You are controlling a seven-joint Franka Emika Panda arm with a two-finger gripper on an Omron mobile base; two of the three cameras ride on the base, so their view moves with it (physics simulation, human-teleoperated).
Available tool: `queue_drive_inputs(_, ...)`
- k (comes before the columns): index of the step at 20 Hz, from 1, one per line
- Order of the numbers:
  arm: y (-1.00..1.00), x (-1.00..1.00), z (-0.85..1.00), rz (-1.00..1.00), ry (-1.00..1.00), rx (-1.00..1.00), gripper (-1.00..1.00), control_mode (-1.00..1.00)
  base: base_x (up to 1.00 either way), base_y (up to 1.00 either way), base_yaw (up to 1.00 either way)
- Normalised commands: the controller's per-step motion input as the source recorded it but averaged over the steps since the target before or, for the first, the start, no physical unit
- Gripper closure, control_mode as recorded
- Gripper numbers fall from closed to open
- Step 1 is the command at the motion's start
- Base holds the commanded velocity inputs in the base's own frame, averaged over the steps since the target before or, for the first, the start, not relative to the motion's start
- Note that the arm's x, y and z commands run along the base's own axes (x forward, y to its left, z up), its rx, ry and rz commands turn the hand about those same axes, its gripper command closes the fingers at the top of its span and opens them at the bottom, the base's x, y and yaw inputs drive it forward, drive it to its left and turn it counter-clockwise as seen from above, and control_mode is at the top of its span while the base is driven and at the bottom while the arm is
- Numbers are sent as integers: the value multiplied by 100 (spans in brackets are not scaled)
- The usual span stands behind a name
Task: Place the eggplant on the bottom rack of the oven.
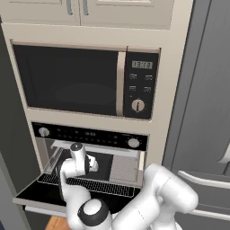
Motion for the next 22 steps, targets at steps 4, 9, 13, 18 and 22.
queue_drive_inputs(4,0,1,-2,0,0,0,-100,-100,0,0,0)
queue_drive_inputs(9,11,0,2,0,0,-2,-100,-100,0,0,0)
queue_drive_inputs(13,24,-15,8,0,-10,-10,-100,-100,0,0,0)
queue_drive_inputs(18,29,-20,21,0,-12,-14,-100,-100,0,0,0)
queue_drive_inputs(22,34,-51,50,0,-6,-9,-100,-100,0,0,0)
